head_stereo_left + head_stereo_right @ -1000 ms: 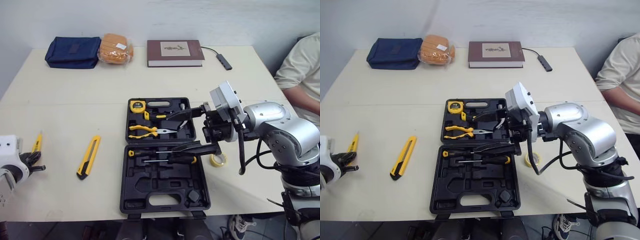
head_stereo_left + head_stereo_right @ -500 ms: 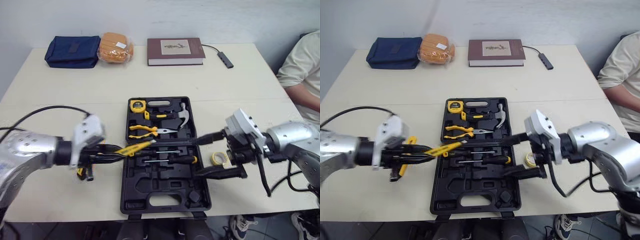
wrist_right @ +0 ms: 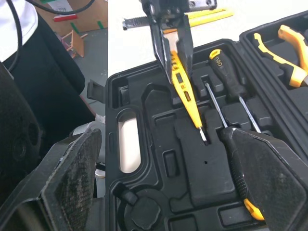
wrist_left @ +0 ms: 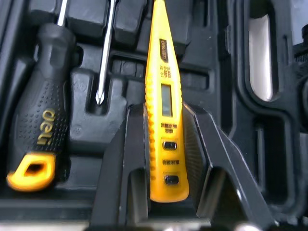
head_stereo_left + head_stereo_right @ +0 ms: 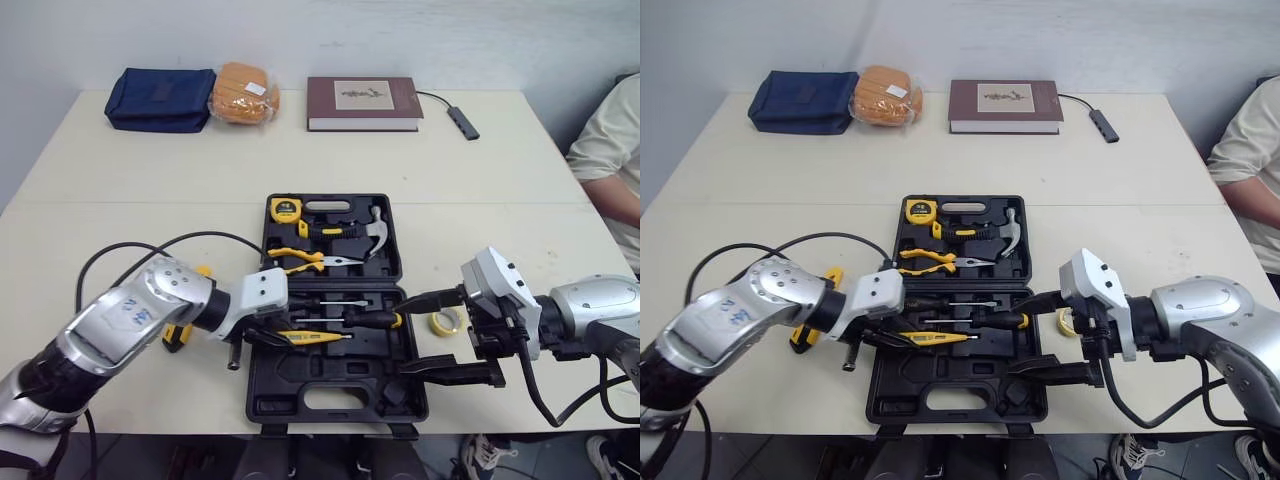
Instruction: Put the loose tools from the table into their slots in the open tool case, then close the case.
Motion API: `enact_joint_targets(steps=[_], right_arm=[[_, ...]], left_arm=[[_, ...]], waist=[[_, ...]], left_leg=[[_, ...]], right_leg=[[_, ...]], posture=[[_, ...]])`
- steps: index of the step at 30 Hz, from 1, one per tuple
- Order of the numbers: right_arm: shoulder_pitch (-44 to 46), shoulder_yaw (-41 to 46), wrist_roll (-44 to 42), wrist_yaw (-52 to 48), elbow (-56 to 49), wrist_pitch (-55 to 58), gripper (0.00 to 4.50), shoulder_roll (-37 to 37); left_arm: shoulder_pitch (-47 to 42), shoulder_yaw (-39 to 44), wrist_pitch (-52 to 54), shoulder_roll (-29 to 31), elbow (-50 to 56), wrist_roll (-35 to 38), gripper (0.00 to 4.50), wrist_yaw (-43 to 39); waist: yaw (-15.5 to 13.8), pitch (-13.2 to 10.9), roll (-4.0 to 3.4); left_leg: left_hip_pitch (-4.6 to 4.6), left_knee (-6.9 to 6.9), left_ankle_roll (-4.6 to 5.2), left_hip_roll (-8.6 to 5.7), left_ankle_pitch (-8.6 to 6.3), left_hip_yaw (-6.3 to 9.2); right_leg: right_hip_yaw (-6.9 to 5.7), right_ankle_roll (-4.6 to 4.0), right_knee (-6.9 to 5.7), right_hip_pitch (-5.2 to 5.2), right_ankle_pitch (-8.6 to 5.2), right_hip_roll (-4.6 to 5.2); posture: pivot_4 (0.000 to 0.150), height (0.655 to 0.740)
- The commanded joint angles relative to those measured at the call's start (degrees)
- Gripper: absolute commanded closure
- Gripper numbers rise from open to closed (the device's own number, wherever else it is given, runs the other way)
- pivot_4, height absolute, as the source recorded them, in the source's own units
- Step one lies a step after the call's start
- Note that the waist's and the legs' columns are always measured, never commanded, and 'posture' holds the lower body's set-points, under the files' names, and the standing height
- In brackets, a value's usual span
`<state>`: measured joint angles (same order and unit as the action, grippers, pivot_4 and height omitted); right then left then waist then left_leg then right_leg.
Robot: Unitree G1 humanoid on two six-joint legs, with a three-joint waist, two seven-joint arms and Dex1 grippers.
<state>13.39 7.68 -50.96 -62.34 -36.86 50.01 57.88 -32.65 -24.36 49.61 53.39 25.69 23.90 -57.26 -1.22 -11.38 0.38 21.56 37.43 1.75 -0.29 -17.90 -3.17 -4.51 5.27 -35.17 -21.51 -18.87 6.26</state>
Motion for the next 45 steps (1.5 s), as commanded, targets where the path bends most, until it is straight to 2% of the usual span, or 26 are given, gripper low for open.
enact_joint_targets(steps=[1,12,14,18,21,25,26,28,32,33,38,45], right_arm=[[-0.52,1.96,-1.44,0.92,-1.99,-0.13,0.0,0.72],[-1.81,1.74,-1.98,3.05,-2.75,-0.73,0.0,0.12],[-1.75,1.32,-1.93,3.43,-2.8,-0.84,0.0,-0.14],[-2.33,1.12,-2.27,3.79,-3.39,-0.94,0.0,-0.41],[-2.83,0.93,-2.18,3.92,-3.61,-1.24,0.0,-0.47],[-2.73,0.21,-1.82,4.18,-3.51,-1.72,0.0,-0.73],[-2.48,-0.04,-1.82,4.33,-3.42,-1.83,0.0,-0.85],[-2.13,-0.57,-1.65,4.5,-3.24,-2.16,0.0,-1.01],[-1.74,-1.98,-0.04,4.35,-2.95,-3.43,0.0,-1.25],[-1.66,-2.25,0.29,4.33,-2.82,-3.73,0.0,-1.31],[-0.8,-2.93,0.77,4.56,-2.23,-4.4,0.0,-2.13],[-0.27,-3.52,1.95,4.01,-1.67,-5.1,0.0,-2.33]], left_arm=[[-0.63,-1.13,-1.03,-0.71,0.31,-2.04,4.19,-1.14],[0.4,0.25,-2.66,-1.27,-0.09,-4.07,4.19,-3.26],[0.35,1.14,-2.94,-1.69,-0.54,-3.96,3.18,-3.16],[1.11,6.09,-3.39,-1.67,-0.81,-0.52,1.6,-4.92],[3.66,9.56,-6.73,-2.24,-1.62,1.17,1.6,-6.29],[8.84,13.0,-17.43,-6.46,-6.52,-0.03,1.6,-5.8],[9.8,14.1,-17.94,-7.66,-6.8,1.32,2.01,-6.07],[11.24,15.52,-17.73,-9.7,-6.91,3.68,2.44,-5.81],[13.05,15.66,-17.92,-13.03,-7.88,3.41,4.27,-3.79],[13.3,15.63,-18.36,-13.57,-8.2,3.0,4.43,-3.49],[14.7,15.02,-18.72,-15.17,-8.86,2.33,4.43,-2.86],[14.72,11.85,-20.31,-16.12,-11.99,-2.77,4.43,-0.8]], waist=[[-0.16,0.0,0.0],[-0.21,0.0,0.0],[-0.21,0.0,0.0],[-0.2,0.0,0.0],[-0.17,0.0,0.0],[-0.11,0.0,0.01],[-0.14,-0.01,0.01],[-0.14,-0.01,0.01],[-0.17,-0.01,0.01],[-0.15,-0.01,0.01],[-0.07,-0.01,0.01],[-0.12,-0.01,0.01]], left_leg=[[0.0,0.0,0.0,0.0,0.0,0.0],[0.02,0.1,0.04,0.0,0.02,0.02],[0.02,0.11,0.04,0.0,0.02,0.03],[0.04,0.19,0.04,0.0,0.02,0.04],[0.04,0.27,0.05,0.01,0.02,0.06],[0.01,0.28,0.05,0.01,0.02,0.05],[0.02,0.32,0.04,0.03,0.02,0.07],[0.03,0.34,0.05,0.03,0.02,0.07],[0.04,0.38,0.07,0.02,0.0,0.09],[0.04,0.38,0.08,0.02,0.0,0.09],[0.03,0.4,0.07,0.02,0.0,0.08],[0.03,0.42,0.07,0.02,0.0,0.07]], right_leg=[[0.0,0.0,0.01,0.0,0.0,0.0],[-0.04,0.01,-0.03,0.04,0.01,0.0],[-0.04,0.01,-0.05,0.04,0.01,0.0],[-0.05,0.01,-0.27,0.04,0.0,0.0],[-0.05,0.01,-0.26,0.04,0.0,0.01],[-0.02,0.01,-0.26,0.04,0.0,0.01],[-0.05,0.0,-0.26,0.04,0.0,0.0],[-0.05,0.01,-0.27,0.04,0.0,0.01],[-0.05,0.01,-0.27,0.05,0.0,0.03],[-0.05,0.01,-0.28,0.05,0.0,0.03],[-0.06,0.01,-0.32,0.05,0.0,0.03],[-0.05,0.01,-0.34,0.05,0.0,0.03]], posture=[[0.15,0.74],[0.15,0.74],[0.15,0.74],[0.15,0.74],[0.15,0.74],[0.15,0.74],[0.15,0.74],[0.15,0.74],[0.15,0.74],[0.15,0.74],[0.15,0.74],[0.15,0.74]])
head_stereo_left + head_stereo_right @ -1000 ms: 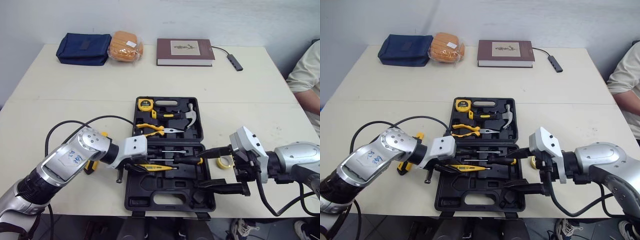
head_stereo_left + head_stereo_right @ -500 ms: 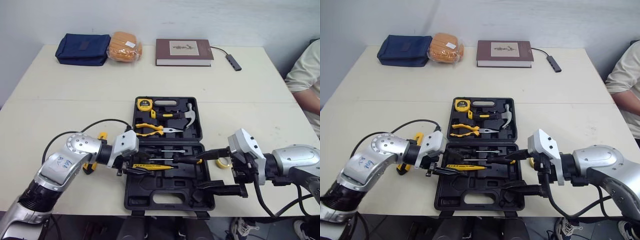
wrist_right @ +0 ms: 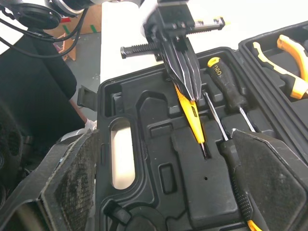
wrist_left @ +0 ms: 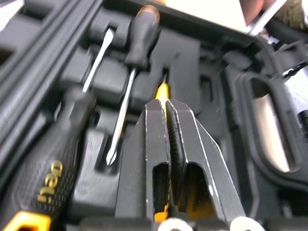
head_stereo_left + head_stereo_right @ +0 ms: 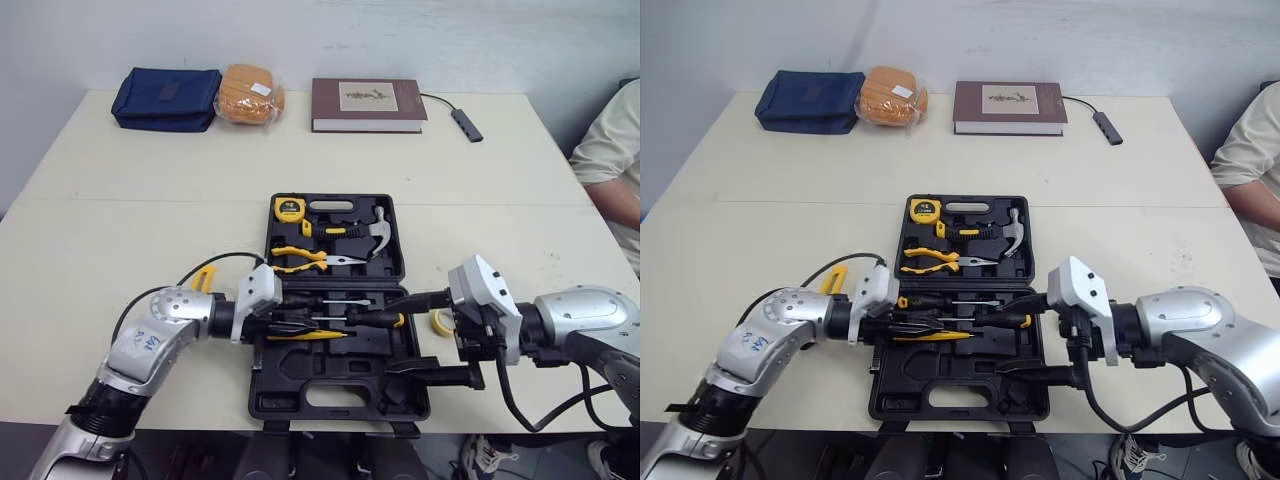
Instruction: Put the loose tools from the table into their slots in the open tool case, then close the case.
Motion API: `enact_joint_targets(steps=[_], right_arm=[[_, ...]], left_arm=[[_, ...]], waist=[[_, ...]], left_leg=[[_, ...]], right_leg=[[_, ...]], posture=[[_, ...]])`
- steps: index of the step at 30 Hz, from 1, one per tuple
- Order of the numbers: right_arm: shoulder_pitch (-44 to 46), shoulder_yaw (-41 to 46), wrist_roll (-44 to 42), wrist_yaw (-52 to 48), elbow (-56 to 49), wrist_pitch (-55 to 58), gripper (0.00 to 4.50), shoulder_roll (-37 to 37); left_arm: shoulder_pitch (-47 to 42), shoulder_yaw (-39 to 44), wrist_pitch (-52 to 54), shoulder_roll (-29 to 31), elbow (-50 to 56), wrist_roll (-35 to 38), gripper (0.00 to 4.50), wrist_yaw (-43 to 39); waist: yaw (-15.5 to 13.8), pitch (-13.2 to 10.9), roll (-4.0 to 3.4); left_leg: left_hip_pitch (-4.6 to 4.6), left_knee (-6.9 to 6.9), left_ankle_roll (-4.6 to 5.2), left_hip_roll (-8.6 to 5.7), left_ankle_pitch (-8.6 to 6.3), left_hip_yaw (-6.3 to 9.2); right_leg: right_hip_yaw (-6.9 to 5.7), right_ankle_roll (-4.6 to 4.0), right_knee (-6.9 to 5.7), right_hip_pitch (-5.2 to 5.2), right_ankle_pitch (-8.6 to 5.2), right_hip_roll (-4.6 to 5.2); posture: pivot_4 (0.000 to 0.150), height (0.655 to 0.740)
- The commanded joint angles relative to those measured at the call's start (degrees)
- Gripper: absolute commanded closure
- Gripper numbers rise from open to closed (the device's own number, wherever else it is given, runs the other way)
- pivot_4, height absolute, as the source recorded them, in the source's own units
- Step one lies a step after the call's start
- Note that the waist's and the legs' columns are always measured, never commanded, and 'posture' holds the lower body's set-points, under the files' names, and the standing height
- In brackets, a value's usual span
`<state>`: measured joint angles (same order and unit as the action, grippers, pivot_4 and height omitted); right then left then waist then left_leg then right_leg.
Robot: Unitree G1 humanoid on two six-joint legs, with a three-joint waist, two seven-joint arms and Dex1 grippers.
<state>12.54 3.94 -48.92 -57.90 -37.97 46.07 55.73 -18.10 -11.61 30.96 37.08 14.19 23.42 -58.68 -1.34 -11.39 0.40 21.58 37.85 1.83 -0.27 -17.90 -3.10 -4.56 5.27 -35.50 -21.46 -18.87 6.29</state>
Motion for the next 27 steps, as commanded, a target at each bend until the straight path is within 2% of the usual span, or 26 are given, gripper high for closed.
enact_joint_targets(steps=[1,9,14,18,20,23,27], right_arm=[[0.61,0.21,-0.04,-0.49,-0.49,-1.19,0.0,-0.17],[0.31,0.01,0.7,-1.07,-0.26,-1.62,0.0,0.13],[0.35,0.52,0.39,-1.19,0.04,-1.55,0.0,0.26],[0.15,0.38,1.02,-1.05,0.12,-1.89,0.0,0.2],[-0.06,0.19,1.68,-0.94,0.19,-2.28,0.0,0.14],[-0.38,0.67,2.25,-0.22,0.36,-2.71,0.0,-0.47],[-0.94,3.63,2.74,3.65,2.08,-3.58,0.0,-2.91]], left_arm=[[0.26,-1.34,-2.21,0.28,-0.88,-3.14,4.43,0.69],[1.07,-5.41,-1.27,3.07,-2.42,-8.72,4.43,1.02],[1.21,-9.8,-1.58,7.11,-2.99,-13.33,4.43,-0.35],[1.2,-10.02,-1.43,7.13,-3.04,-13.52,4.43,0.61],[1.24,-9.48,-1.71,6.7,-2.91,-13.12,4.43,1.13],[2.08,-6.49,-1.2,6.15,-0.02,-8.39,4.43,-0.17],[4.74,3.02,0.64,6.94,5.24,0.65,4.43,-1.93]], waist=[[0.0,0.0,0.0],[0.22,0.04,-0.04],[0.47,0.12,-0.06],[0.56,0.38,-0.15],[0.55,0.42,-0.16],[0.59,0.43,-0.16],[1.28,0.42,-0.16]], left_leg=[[0.0,0.0,0.0,0.0,0.0,0.0],[-0.08,0.0,-0.02,0.01,0.0,-0.01],[-0.19,-0.01,-0.03,0.03,0.0,-0.02],[-0.36,-0.1,-0.03,0.04,-0.02,-0.01],[-0.37,-0.11,-0.03,0.05,-0.03,0.0],[-0.37,-0.11,-0.02,0.05,-0.04,0.01],[-0.29,-0.18,-0.05,0.05,-0.05,0.03]], right_leg=[[0.0,0.0,0.0,0.0,0.0,0.0],[0.04,0.0,-0.04,0.01,0.0,0.0],[0.07,-0.02,-0.06,0.08,-0.01,0.0],[0.08,-0.03,0.0,0.24,-0.02,0.0],[0.08,-0.04,0.0,0.25,-0.02,0.02],[0.09,-0.04,0.0,0.25,-0.02,0.04],[0.08,-0.07,0.03,0.16,-0.04,0.04]], posture=[[0.15,0.74],[0.15,0.74],[0.15,0.74],[0.15,0.74],[0.15,0.74],[0.15,0.74],[0.15,0.74]])
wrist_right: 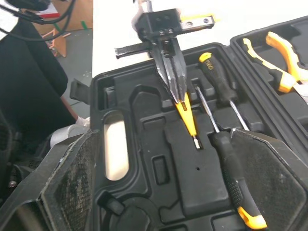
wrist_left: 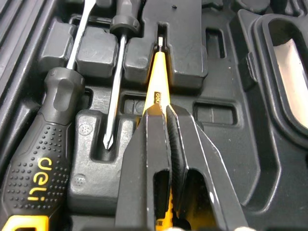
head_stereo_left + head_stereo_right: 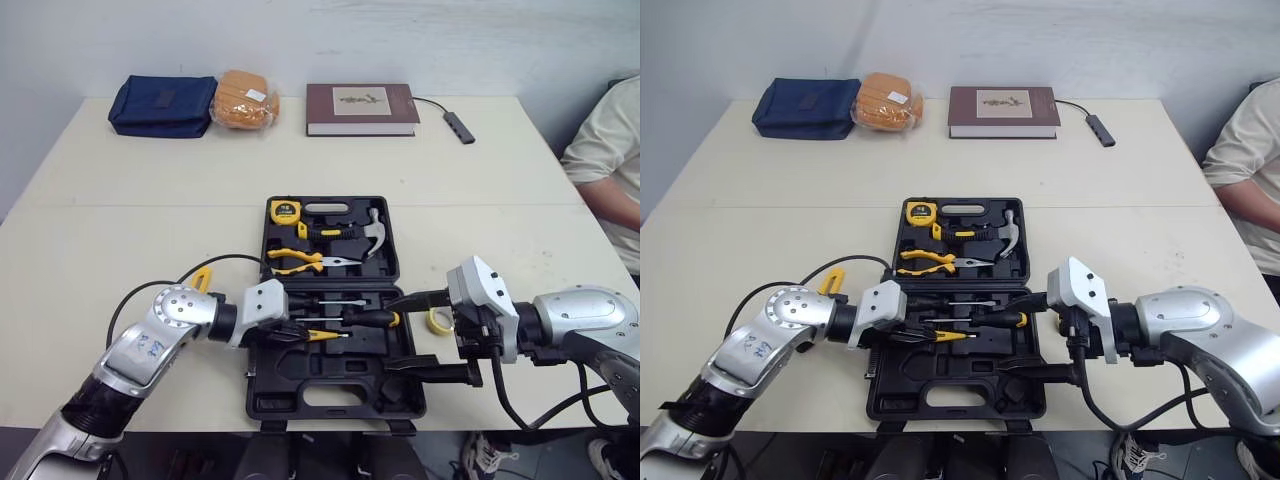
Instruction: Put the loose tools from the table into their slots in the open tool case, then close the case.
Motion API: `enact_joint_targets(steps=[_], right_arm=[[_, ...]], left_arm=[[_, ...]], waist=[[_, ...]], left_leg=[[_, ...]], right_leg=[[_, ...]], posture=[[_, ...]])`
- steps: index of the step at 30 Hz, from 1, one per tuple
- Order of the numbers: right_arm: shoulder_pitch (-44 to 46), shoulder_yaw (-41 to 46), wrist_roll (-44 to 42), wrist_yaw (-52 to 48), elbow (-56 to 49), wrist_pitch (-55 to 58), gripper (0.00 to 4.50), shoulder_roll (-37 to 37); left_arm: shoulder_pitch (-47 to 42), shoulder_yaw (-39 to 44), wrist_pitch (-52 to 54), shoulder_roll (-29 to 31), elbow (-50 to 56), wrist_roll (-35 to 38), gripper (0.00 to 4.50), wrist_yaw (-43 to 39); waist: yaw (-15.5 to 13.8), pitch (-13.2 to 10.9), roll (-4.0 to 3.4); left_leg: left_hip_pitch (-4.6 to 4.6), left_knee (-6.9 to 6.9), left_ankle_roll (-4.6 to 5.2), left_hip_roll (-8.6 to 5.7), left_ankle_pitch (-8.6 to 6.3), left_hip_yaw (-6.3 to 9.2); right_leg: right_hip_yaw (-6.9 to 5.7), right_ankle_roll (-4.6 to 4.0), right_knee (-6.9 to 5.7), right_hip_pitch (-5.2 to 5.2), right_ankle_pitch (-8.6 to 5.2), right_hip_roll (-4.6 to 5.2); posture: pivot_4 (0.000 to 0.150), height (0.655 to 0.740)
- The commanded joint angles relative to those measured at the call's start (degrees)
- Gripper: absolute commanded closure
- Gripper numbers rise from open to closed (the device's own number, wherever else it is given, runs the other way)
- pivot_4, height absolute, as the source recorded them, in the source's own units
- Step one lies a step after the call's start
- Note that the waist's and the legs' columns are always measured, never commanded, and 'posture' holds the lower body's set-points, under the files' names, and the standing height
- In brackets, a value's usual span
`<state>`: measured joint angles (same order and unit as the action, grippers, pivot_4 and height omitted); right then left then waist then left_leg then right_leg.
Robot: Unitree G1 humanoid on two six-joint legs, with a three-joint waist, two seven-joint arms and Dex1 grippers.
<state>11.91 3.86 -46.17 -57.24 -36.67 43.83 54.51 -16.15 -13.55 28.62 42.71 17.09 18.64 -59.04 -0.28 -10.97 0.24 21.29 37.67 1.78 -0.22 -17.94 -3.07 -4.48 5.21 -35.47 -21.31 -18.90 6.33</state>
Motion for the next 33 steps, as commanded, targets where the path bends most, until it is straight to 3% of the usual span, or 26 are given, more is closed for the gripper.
enact_joint_targets(steps=[1,4,6,13,19,24,33], right_arm=[[-0.45,4.46,-0.13,3.9,1.22,-1.15,0.0,-2.26],[-3.63,10.41,-1.67,3.96,2.86,-0.78,0.0,-2.05],[-7.27,15.6,-1.63,4.38,4.14,-0.7,0.0,-1.92],[-20.3,30.06,5.76,0.05,14.38,-5.24,0.0,0.79],[-21.78,34.24,12.21,-3.28,26.54,-11.72,0.0,3.92],[-19.6,34.96,19.9,-3.57,42.91,-20.71,0.0,7.66],[-15.9,32.68,18.18,-4.89,40.3,-19.68,0.0,7.03]], left_arm=[[3.31,6.85,3.86,1.43,3.16,7.24,4.43,-1.7],[6.91,17.86,13.15,3.29,7.05,17.76,3.7,0.0],[10.72,25.92,16.43,3.2,9.36,21.66,2.91,3.33],[27.96,50.27,14.27,0.89,8.43,20.67,0.06,10.4],[38.04,62.06,5.2,0.61,-2.47,13.95,0.06,10.96],[37.84,67.87,0.68,3.34,-9.55,10.06,0.06,14.17],[38.42,65.32,5.51,2.3,-6.34,11.84,0.06,14.29]], waist=[[0.26,-0.02,-0.01],[0.26,-0.07,0.05],[0.17,-0.09,0.08],[0.26,-0.1,0.07],[0.27,-0.1,0.07],[-0.23,-0.1,0.08],[0.81,-0.23,-0.15]], left_leg=[[0.06,-0.01,-0.01,0.0,0.0,0.0],[0.18,0.05,-0.02,0.0,0.02,0.04],[0.22,0.06,-0.01,-0.01,0.02,0.08],[0.17,0.01,0.07,-0.04,-0.03,0.08],[0.02,-0.27,0.3,-0.04,-0.18,0.02],[0.04,-0.44,0.29,-0.04,-0.19,0.01],[0.02,-0.58,-0.07,-0.05,-0.23,-0.03]], right_leg=[[0.0,0.0,-0.01,-0.07,0.0,0.0],[-0.05,0.0,-0.04,-0.14,0.0,0.01],[-0.06,0.0,-0.02,-0.13,0.0,0.01],[-0.07,0.02,0.12,-0.01,0.01,0.02],[0.0,-0.06,0.1,-0.09,-0.03,0.03],[0.0,-0.13,0.16,-0.2,-0.07,0.08],[0.02,-0.16,0.16,-0.25,-0.08,0.12]], posture=[[0.15,0.74],[0.15,0.74],[0.15,0.74],[0.15,0.74],[0.15,0.74],[0.15,0.74],[0.15,0.74]])
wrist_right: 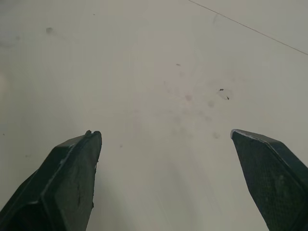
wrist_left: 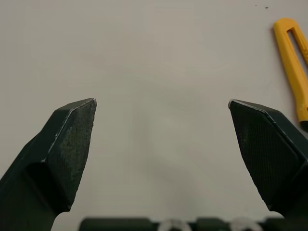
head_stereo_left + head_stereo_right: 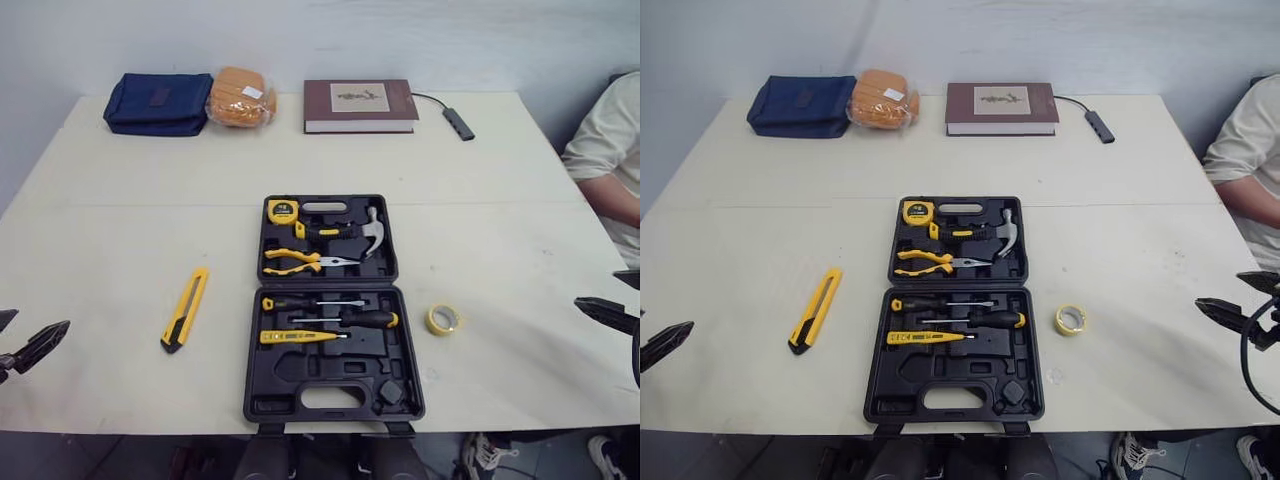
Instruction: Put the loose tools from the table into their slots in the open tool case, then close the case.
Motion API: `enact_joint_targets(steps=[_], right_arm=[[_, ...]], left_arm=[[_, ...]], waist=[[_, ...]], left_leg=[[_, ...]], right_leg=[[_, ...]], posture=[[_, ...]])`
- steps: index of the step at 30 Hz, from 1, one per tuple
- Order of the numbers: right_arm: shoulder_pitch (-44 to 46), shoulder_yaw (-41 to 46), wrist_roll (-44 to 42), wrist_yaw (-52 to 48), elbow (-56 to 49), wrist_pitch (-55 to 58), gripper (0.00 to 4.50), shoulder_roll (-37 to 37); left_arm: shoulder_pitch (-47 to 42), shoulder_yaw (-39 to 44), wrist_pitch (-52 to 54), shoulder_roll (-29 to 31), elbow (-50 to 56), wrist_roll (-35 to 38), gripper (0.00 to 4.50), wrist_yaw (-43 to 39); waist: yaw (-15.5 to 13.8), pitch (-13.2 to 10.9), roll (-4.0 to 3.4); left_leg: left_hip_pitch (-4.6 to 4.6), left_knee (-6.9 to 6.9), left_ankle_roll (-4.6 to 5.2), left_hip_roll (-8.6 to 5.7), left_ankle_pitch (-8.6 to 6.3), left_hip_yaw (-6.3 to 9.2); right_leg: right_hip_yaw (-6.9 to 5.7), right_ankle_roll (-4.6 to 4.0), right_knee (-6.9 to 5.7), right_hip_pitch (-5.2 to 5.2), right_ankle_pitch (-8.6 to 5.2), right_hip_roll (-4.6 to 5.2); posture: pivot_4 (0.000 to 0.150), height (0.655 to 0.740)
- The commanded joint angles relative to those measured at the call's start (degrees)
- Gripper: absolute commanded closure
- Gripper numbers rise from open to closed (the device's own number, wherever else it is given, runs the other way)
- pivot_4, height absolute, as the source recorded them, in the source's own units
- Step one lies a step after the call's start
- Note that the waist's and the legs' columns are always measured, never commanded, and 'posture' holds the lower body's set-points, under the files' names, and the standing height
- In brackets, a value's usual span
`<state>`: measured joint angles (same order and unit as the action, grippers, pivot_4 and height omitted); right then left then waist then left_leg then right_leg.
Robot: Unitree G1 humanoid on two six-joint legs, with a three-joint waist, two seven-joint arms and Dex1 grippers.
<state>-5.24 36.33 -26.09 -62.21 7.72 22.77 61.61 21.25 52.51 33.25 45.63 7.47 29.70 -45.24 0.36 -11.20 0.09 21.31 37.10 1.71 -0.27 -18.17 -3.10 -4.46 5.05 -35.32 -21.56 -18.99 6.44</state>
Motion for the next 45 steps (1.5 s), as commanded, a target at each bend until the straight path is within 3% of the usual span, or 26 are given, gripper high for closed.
enact_joint_targets(steps=[1,6,10,18,23,27,33,36,41,42,45], right_arm=[[1.58,-0.46,-2.43,0.14,-6.04,2.32,0.0,-0.29],[5.29,-2.86,-7.19,2.45,-15.59,9.51,0.0,-1.17],[11.14,-6.85,-17.33,4.66,-27.31,18.86,0.0,-1.91],[23.27,-18.25,-29.39,7.38,-39.61,25.93,0.0,-4.13],[30.02,-25.65,-31.38,5.54,-41.9,25.26,0.0,-6.87],[32.28,-32.87,-26.99,1.63,-42.75,21.57,0.0,-9.07],[36.07,-36.73,-22.88,0.05,-39.67,18.2,0.0,-11.74],[36.66,-37.01,-22.16,-0.26,-38.97,17.54,0.0,-12.49],[37.03,-37.37,-20.99,-1.28,-38.2,16.73,0.0,-12.82],[37.2,-37.44,-20.78,-1.45,-38.01,16.64,0.0,-12.88],[37.44,-37.43,-20.47,-1.89,-37.67,16.49,0.0,-12.91]], left_arm=[[1.16,-1.93,1.61,-0.74,4.72,-0.23,0.06,1.83],[-0.26,-5.12,10.84,-2.25,15.62,3.78,0.06,7.17],[-4.35,-8.17,22.52,-5.46,25.02,9.33,0.06,16.11],[-11.39,-16.31,33.58,-10.66,31.05,9.99,0.06,28.39],[-13.34,-24.87,31.92,-10.95,28.84,4.88,0.06,31.57],[-14.81,-30.64,30.91,-11.19,27.21,1.9,0.06,32.92],[-12.85,-33.96,29.04,-12.94,27.14,-1.15,0.06,33.67],[-11.75,-33.64,29.22,-13.9,27.12,-2.26,0.91,34.33],[-11.87,-33.79,27.35,-13.74,26.88,-3.19,3.06,33.37],[-11.96,-33.68,26.84,-13.71,26.75,-3.4,3.29,33.18],[-12.4,-31.97,25.73,-12.18,26.44,-4.16,3.3,32.21]], waist=[[0.24,0.0,0.0],[0.14,0.0,0.0],[-0.22,-0.03,-0.05],[-0.4,-0.05,0.05],[-0.44,-0.03,0.1],[-0.59,-0.03,0.14],[-1.41,-0.02,0.13],[-1.57,-0.02,0.13],[-1.58,-0.01,0.12],[-1.57,-0.01,0.12],[-1.6,-0.01,0.12]], left_leg=[[0.0,0.0,0.0,0.0,0.0,-0.01],[0.0,0.02,-0.02,0.0,0.01,0.0],[0.01,0.03,-0.13,0.0,0.12,0.0],[0.04,0.11,-0.04,-0.03,0.22,0.02],[0.05,0.14,-0.03,-0.05,0.23,0.01],[0.06,0.16,-0.03,-0.05,0.24,0.01],[0.01,0.22,-0.03,-0.06,0.24,-0.01],[0.0,0.2,-0.03,-0.06,0.23,-0.01],[0.0,0.19,-0.03,-0.06,0.23,-0.01],[0.0,0.2,-0.03,-0.06,0.23,-0.01],[-0.01,0.19,-0.03,-0.06,0.23,-0.01]], right_leg=[[0.0,0.0,0.0,0.0,0.0,0.0],[0.01,0.01,-0.05,0.0,0.01,0.0],[0.02,0.03,-0.05,0.01,0.02,0.0],[-0.02,0.08,-0.07,0.02,0.04,-0.03],[-0.01,0.1,-0.07,0.02,0.05,-0.04],[-0.03,0.1,-0.09,0.02,0.05,-0.04],[-0.01,0.1,-0.15,0.04,0.05,-0.03],[0.0,0.1,-0.12,0.05,0.05,-0.03],[0.0,0.1,-0.1,0.06,0.05,-0.03],[0.0,0.1,-0.1,0.07,0.05,-0.03],[-0.01,0.09,-0.12,0.06,0.05,-0.03]], posture=[[0.15,0.74],[0.15,0.74],[0.15,0.74],[0.15,0.74],[0.15,0.74],[0.15,0.74],[0.15,0.74],[0.15,0.74],[0.15,0.74],[0.15,0.74],[0.15,0.74]])
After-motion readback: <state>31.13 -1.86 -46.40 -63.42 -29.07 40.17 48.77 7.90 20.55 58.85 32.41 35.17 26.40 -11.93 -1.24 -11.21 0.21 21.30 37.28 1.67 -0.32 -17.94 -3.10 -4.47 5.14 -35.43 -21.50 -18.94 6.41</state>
